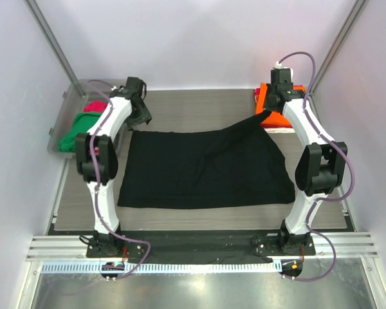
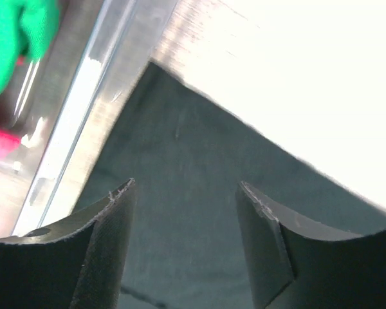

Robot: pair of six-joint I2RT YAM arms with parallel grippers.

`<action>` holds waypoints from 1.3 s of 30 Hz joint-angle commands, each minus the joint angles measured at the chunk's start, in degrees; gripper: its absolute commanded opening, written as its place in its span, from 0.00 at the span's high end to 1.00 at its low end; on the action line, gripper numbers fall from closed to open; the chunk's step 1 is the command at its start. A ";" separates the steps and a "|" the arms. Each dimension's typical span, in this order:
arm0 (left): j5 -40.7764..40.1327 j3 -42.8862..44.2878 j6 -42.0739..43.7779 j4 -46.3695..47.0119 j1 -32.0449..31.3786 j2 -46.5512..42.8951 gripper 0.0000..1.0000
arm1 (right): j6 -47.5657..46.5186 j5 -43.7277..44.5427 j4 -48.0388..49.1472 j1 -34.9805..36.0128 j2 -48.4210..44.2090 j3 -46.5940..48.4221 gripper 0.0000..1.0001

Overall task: Fold and stack the t-shirts
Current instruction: Fold the tshirt

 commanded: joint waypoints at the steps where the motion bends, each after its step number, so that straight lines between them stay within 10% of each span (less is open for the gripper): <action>1: -7.61 10.24 -1.48 -7.05 -0.89 7.17 0.37 | 0.67 -1.39 1.51 -0.18 -4.94 0.41 0.99; 34: -11.75 16.52 -13.00 -2.42 -0.81 23.28 0.42 | 2.60 -8.25 4.85 -0.18 -6.08 -4.60 0.99; 39: -9.90 13.88 -14.15 -1.19 -0.81 23.73 0.60 | 2.69 -8.33 5.02 -0.09 -6.17 -4.86 0.99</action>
